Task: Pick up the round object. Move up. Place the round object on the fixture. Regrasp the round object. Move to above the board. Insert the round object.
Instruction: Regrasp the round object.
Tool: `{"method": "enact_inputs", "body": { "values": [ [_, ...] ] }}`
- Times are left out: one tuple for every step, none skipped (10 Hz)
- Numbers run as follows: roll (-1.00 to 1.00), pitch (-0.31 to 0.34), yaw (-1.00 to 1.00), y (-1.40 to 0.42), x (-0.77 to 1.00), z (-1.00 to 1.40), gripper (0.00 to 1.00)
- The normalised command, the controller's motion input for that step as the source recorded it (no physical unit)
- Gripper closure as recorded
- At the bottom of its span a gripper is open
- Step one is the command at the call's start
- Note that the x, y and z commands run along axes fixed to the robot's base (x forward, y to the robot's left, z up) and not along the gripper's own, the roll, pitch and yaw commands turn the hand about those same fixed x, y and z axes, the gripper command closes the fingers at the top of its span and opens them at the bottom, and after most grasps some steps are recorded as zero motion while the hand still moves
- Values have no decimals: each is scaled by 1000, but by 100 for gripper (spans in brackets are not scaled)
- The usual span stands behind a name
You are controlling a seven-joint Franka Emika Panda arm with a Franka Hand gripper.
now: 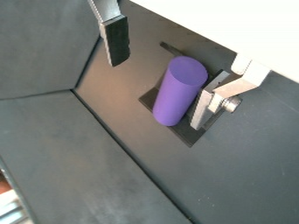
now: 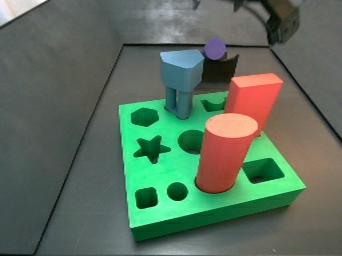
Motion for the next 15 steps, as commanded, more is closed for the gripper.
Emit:
{"method": "enact_inputs", "body": {
  "values": [
    [102, -95, 118, 60, 68, -1000, 0],
    [80, -119, 75, 53, 76, -1000, 0],
    [72, -127, 48, 52, 83, -1000, 0],
    [69, -123, 19, 48, 86, -1000, 0],
    [69, -113, -5, 42, 97, -1000, 0],
    [69, -86, -31, 35, 109, -994, 0],
    [67, -63, -41, 27, 101, -833, 0],
    [66, -46, -48, 16, 89, -683, 0],
    [67, -24, -41, 7, 73, -483, 0],
    [59, -2, -27, 7, 68, -294, 0],
    [52, 17, -18, 4, 52, -211, 0],
    [49, 16, -10, -5, 8, -170, 0],
    [49, 16, -6, -4, 8, -170, 0],
    [49, 16, -1, -4, 8, -169, 0],
    [49, 16, 2, -3, 8, -169, 0]
  ]
}}
